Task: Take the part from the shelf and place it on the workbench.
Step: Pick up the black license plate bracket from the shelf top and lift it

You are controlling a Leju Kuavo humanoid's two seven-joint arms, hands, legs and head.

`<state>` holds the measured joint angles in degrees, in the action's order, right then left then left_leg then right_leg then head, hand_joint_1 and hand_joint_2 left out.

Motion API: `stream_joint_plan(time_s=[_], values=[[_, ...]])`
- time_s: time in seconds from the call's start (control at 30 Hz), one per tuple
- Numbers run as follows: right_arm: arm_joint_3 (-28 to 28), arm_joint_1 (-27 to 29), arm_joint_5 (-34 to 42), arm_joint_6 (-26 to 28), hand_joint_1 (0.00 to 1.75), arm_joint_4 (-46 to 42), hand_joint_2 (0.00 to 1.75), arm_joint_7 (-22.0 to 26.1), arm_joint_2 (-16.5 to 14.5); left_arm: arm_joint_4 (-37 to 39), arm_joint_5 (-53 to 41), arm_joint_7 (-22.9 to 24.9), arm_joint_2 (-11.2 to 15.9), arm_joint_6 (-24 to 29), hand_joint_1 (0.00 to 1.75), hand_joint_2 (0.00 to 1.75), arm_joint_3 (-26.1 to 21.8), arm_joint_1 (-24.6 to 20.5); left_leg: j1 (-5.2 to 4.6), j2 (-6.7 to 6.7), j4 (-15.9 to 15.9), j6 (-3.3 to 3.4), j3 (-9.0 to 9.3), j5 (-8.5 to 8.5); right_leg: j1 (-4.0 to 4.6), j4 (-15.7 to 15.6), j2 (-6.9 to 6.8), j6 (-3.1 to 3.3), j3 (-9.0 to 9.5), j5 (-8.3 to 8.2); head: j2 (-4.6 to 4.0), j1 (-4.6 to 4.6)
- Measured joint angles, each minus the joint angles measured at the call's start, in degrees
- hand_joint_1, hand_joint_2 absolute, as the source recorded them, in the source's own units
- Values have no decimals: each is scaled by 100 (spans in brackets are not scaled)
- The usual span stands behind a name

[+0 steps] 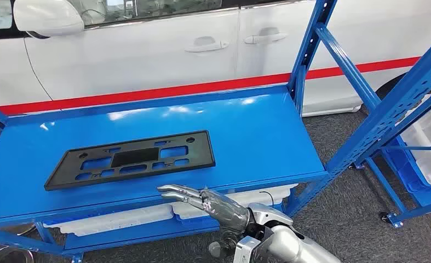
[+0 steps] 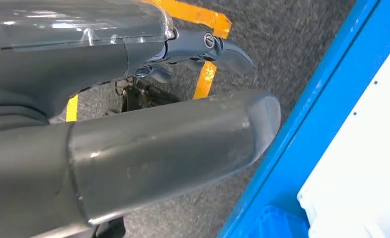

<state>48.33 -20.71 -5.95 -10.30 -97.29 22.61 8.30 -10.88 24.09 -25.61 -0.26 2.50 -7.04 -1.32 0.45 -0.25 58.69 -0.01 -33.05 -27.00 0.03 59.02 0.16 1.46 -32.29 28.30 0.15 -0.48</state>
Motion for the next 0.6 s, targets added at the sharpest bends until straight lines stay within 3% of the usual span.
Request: stream_joint_plan(time_s=[0.13, 0.2, 0.27, 0.33, 0.37, 0.4, 0.5, 0.53, 0.6], values=[[216, -397, -442, 231, 0, 413, 0, -538, -334, 0, -56, 91, -6, 39, 0, 0, 0, -19, 10, 11, -58, 63, 0, 25, -5, 1, 17, -68, -37, -8, 0, -2], [311, -565, -501, 360, 0, 659, 87, -640, -521, 0, -61, 106, -17, 56, 0, 0, 0, -30, 47, 14, -110, 134, 26, 59, -4, 193, 11, -114, -108, 136, 0, -2], [391, -685, -502, 454, 0, 878, 175, -717, -633, 0, -62, 130, -22, 69, 0, 0, 0, -28, 58, 14, -133, 177, 38, 71, -23, 835, 7, -154, -407, 477, 0, -1], [447, -747, -447, 500, 0, 1087, 175, -813, -685, 0, -65, 167, -20, 86, 0, 0, 0, -22, 56, 10, -129, 187, 38, 66, -47, 1529, 5, -183, -771, 716, 0, -1], [464, -763, -413, 515, 0, 1185, 175, -858, -701, 0, -67, 181, -19, 93, 0, 0, 0, -18, 56, 5, -126, 185, 43, 60, -56, 1639, 4, -191, -849, 682, 0, -1], [477, -785, -403, 537, 0, 1271, 175, -891, -717, 0, -70, 194, -18, 97, 0, 0, 0, -14, 56, -2, -122, 176, 55, 51, -65, 1507, 2, -190, -809, 527, 0, -1], [513, -924, -552, 671, 0, 1500, 175, -977, -798, 0, -95, 222, -19, 99, 0, 0, 0, -15, 46, -14, -98, 119, 93, -2, -62, 384, 1, -133, -319, -73, 0, -1], [525, -978, -625, 721, 0, 1579, 175, -1011, -832, 0, -109, 232, -20, 99, 0, 0, 0, -18, 38, -14, -91, 91, 90, -12, -49, 147, 3, -113, -220, -141, 0, -2], [544, -1043, -758, 817, 0, 1756, 175, -1066, -900, 0, -134, 250, -19, 99, 0, 0, 0, -22, 25, -12, -91, 24, 79, -17, -23, 34, 12, -83, -190, -126, 0, -2]])
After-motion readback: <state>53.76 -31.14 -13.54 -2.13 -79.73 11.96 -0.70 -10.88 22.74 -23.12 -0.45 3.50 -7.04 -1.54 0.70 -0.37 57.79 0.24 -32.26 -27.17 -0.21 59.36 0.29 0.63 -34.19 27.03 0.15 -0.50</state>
